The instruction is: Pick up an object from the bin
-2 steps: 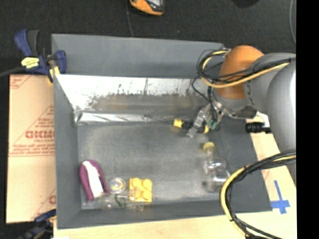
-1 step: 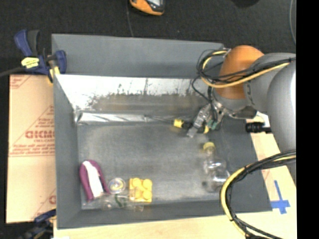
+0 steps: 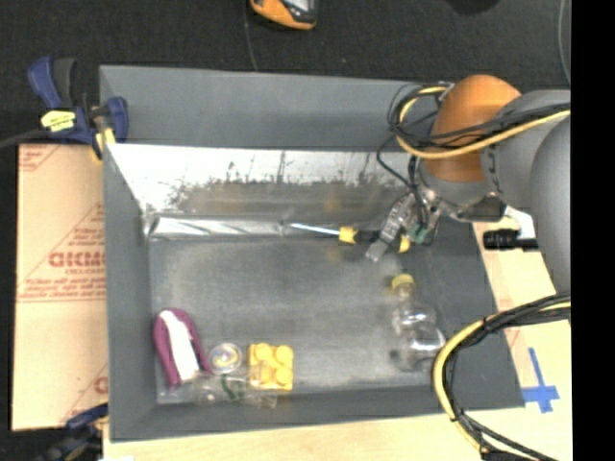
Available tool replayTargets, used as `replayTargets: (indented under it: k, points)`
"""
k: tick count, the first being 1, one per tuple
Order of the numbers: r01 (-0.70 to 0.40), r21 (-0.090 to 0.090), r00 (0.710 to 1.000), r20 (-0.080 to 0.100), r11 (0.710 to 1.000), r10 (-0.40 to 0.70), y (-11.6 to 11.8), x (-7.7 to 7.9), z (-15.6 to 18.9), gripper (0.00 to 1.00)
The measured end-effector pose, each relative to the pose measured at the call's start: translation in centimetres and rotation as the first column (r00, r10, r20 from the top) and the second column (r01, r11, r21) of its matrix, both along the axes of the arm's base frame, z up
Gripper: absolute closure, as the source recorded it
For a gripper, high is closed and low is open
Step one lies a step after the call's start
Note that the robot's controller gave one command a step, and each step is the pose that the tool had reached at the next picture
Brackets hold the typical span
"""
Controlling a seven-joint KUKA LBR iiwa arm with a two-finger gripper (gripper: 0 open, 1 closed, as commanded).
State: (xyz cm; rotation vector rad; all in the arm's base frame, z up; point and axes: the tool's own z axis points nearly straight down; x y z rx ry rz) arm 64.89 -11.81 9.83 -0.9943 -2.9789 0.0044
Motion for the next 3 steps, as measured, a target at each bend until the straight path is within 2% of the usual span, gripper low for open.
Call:
replayTargets:
  k: [1,2,3]
  points:
    - [-0.002,0.000,1.000,0.003,1.000,0.002,0.0,0.1,4.9,1.00]
    - [-0.003,-0.001,1.000,0.008,1.000,0.003,-0.1,0.2,7.2,1.00]
    - [-0.005,-0.001,1.000,0.006,1.000,0.005,-0.2,0.2,9.4,1.00]
